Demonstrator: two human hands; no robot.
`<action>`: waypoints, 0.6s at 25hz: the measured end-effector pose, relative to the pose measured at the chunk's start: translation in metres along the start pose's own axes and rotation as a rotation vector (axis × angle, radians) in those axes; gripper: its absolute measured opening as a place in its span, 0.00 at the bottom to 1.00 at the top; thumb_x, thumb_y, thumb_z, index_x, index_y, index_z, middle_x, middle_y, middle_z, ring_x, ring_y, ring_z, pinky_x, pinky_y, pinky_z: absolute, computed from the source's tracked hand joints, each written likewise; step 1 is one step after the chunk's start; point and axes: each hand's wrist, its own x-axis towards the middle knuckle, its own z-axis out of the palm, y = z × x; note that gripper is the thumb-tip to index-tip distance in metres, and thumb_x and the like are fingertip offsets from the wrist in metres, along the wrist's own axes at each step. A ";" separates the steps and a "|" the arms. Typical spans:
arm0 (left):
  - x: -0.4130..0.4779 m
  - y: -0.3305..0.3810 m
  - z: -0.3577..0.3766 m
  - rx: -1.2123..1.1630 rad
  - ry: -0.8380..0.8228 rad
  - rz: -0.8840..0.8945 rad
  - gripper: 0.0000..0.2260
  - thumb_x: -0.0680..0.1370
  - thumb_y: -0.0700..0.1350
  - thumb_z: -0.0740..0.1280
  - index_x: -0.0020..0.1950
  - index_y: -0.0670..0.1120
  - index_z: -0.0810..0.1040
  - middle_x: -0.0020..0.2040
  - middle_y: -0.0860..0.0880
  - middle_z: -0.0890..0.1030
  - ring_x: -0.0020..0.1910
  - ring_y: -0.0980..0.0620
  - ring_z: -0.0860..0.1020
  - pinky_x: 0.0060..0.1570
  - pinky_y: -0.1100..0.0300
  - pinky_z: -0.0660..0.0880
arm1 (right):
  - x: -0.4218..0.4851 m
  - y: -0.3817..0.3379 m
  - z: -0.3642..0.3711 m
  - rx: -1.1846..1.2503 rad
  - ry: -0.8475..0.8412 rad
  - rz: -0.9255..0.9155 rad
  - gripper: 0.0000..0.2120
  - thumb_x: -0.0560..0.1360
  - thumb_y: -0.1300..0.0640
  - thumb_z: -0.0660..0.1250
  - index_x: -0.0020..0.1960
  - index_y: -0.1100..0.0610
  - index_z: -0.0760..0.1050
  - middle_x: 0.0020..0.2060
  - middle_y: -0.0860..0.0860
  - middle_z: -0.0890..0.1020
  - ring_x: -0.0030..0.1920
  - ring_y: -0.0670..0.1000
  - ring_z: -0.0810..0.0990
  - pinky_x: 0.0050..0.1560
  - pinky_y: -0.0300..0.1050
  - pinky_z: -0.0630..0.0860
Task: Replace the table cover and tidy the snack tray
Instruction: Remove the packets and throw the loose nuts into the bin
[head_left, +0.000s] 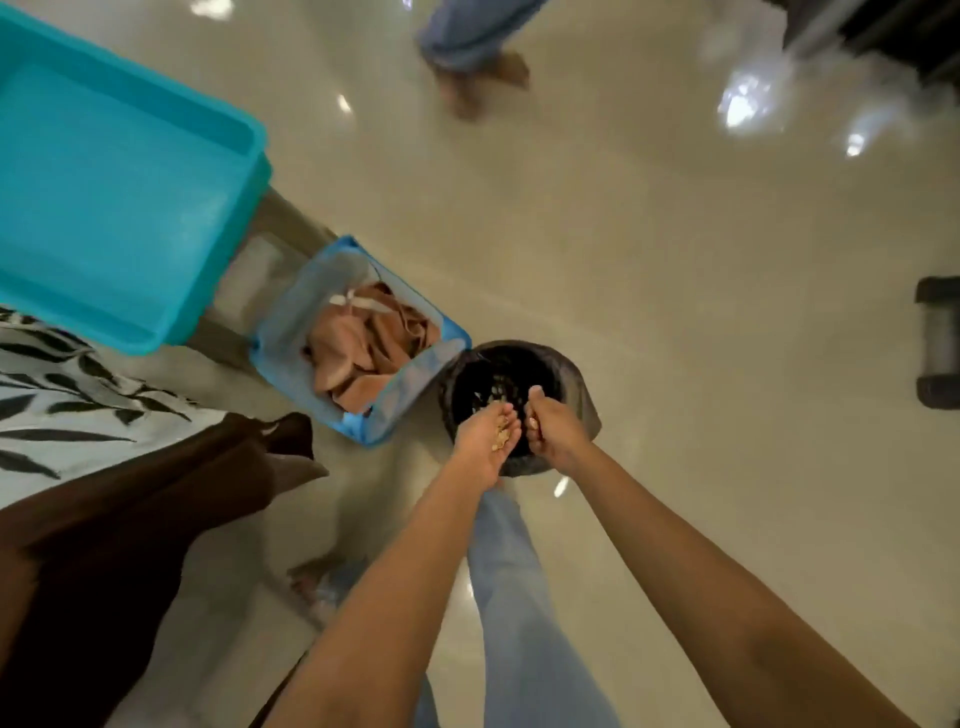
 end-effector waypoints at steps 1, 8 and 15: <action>0.019 -0.011 0.006 0.024 0.044 -0.008 0.12 0.81 0.40 0.61 0.38 0.42 0.75 0.31 0.47 0.77 0.33 0.54 0.75 0.34 0.66 0.76 | 0.019 0.011 -0.006 0.085 0.020 0.056 0.21 0.82 0.48 0.57 0.32 0.55 0.68 0.20 0.48 0.70 0.18 0.43 0.66 0.18 0.34 0.64; 0.124 -0.043 0.015 0.392 0.147 -0.066 0.08 0.82 0.49 0.57 0.57 0.47 0.71 0.47 0.46 0.75 0.43 0.51 0.73 0.40 0.60 0.69 | 0.111 0.042 -0.018 0.442 0.107 0.277 0.09 0.80 0.64 0.55 0.44 0.60 0.72 0.35 0.54 0.74 0.34 0.50 0.72 0.33 0.42 0.72; 0.146 -0.042 0.013 0.289 0.125 -0.131 0.21 0.82 0.50 0.56 0.75 0.48 0.62 0.73 0.46 0.67 0.71 0.46 0.66 0.67 0.50 0.66 | 0.126 0.042 -0.015 0.428 0.134 0.301 0.14 0.78 0.66 0.58 0.64 0.64 0.72 0.48 0.56 0.77 0.47 0.51 0.76 0.51 0.42 0.72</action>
